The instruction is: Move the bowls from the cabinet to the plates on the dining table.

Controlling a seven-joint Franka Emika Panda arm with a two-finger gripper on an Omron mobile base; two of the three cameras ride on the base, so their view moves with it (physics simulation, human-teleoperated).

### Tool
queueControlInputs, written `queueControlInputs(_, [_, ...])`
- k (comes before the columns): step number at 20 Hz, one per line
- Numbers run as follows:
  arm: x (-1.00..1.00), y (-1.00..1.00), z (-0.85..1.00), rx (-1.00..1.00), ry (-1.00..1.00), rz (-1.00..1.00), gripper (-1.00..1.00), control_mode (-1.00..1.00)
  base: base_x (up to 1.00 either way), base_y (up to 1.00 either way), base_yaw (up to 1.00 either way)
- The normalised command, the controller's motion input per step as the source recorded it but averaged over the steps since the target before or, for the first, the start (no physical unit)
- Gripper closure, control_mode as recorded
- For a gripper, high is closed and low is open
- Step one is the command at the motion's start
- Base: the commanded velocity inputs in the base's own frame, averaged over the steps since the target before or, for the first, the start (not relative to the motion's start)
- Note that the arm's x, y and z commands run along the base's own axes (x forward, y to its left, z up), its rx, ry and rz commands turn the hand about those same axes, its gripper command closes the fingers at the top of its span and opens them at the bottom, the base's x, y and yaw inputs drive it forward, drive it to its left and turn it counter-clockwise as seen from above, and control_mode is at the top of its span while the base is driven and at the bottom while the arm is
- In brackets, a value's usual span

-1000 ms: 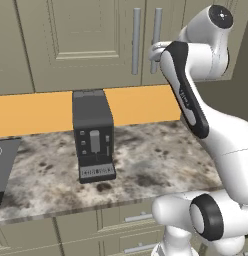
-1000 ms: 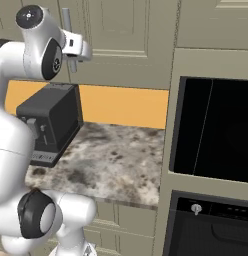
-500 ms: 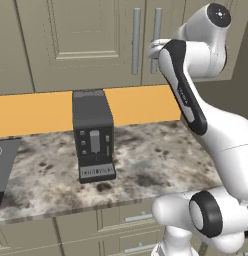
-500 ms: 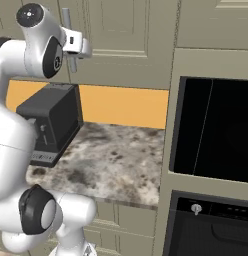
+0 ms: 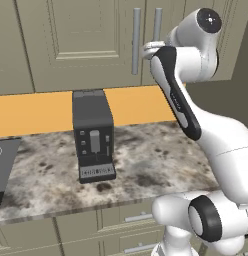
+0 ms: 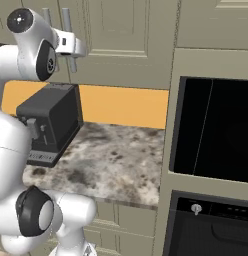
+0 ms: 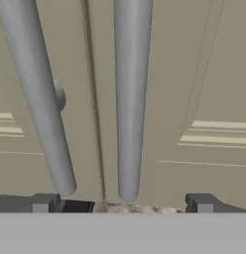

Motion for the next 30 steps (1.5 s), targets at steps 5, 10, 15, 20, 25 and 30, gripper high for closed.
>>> queueControlInputs(5, [0.29,-0.04,0.0,0.0,0.01,0.0,-1.0,-1.0,0.0,0.0,0.0])
queueControlInputs(10, [0.36,-0.14,0.0,0.0,0.04,0.0,-1.0,-1.0,0.0,0.0,0.0])
queueControlInputs(15, [0.38,-0.16,-0.02,0.0,0.05,0.0,-1.0,-1.0,0.0,0.0,0.0])
queueControlInputs(20, [0.39,-0.01,-0.06,0.0,0.04,0.0,-1.0,-1.0,0.0,0.0,0.0])
queueControlInputs(25, [0.09,0.11,0.0,0.0,0.0,0.0,-1.0,-1.0,0.0,0.0,0.0])
queueControlInputs(30, [0.0,0.17,0.0,0.0,0.0,0.0,-1.0,-1.0,0.0,0.0,0.0])
